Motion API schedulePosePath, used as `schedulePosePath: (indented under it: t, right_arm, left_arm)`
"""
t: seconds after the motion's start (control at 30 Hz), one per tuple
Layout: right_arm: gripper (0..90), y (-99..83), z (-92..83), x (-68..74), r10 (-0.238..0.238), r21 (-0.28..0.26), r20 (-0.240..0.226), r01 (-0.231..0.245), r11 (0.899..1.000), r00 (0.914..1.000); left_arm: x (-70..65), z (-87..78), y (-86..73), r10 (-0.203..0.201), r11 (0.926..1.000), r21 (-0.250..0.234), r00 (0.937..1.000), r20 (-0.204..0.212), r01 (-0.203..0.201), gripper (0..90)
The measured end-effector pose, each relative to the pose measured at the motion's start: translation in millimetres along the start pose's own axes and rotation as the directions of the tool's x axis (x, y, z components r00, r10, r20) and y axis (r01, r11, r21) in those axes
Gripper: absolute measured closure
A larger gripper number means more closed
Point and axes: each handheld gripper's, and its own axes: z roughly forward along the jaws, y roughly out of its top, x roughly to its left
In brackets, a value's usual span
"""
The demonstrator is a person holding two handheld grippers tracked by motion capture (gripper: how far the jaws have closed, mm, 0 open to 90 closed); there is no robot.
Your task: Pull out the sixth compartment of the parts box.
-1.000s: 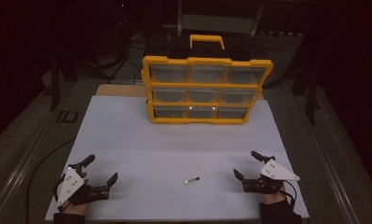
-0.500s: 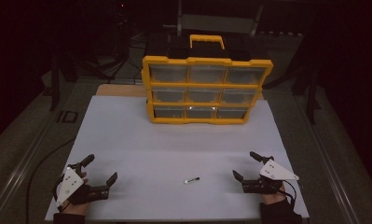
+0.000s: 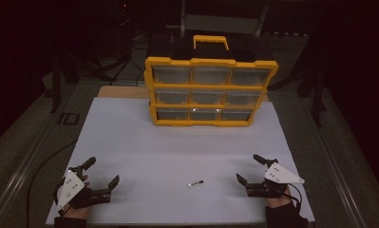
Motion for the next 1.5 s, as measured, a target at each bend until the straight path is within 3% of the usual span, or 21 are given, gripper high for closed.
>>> schedulePosePath:
  t: [0.1, 0.5, 0.87, 0.97, 1.13, 1.17, 1.5]
  right_arm:
    - [8.4, 2.8, -1.0, 0.5, -0.020, 0.005, -0.002, 0.020, 1.000, 0.9998]
    - [8.3, 17.1, -6.4, 2.9, -0.023, 0.011, -0.047, 0.023, 1.000, 0.9987]
    - [8.2, 40.0, -19.1, 7.9, -0.081, 0.007, -0.012, 0.082, 0.997, 0.9966]
    - [8.1, 49.6, -21.6, 6.5, -0.100, 0.011, -0.021, 0.100, 0.995, 0.9948]
    - [7.5, 68.1, -25.3, 2.1, -0.157, 0.004, -0.021, 0.157, 0.988, 0.9874]
    - [7.5, 75.0, -25.6, 1.0, -0.183, 0.000, -0.023, 0.183, 0.983, 0.9828]
    - [7.5, 103.8, -20.9, -5.4, -0.244, -0.019, -0.027, 0.244, 0.970, 0.9693]
  left_arm:
    - [0.2, 0.1, -0.2, -0.002, 1.0000, -0.001, 1.0000, -0.001, 0.002, 0.1]
    - [-0.8, 1.1, 0.0, 0.004, 1.0000, 0.000, 1.0000, 0.005, -0.004, 0.1]
    - [-1.3, 0.8, 0.4, 0.005, 1.0000, -0.004, 1.0000, 0.008, -0.005, 0.1]
    - [-1.6, 0.9, 0.5, 0.008, 1.0000, -0.005, 0.9999, 0.009, -0.008, 0.1]
    - [-1.3, 1.0, 0.5, 0.008, 1.0000, -0.004, 0.9999, 0.008, -0.008, 0.1]
    - [-1.2, 1.0, 0.4, 0.007, 1.0000, -0.003, 0.9999, 0.008, -0.007, 0.1]
    - [-1.3, 0.8, 0.5, 0.007, 1.0000, -0.006, 0.9999, 0.009, -0.006, 0.1]
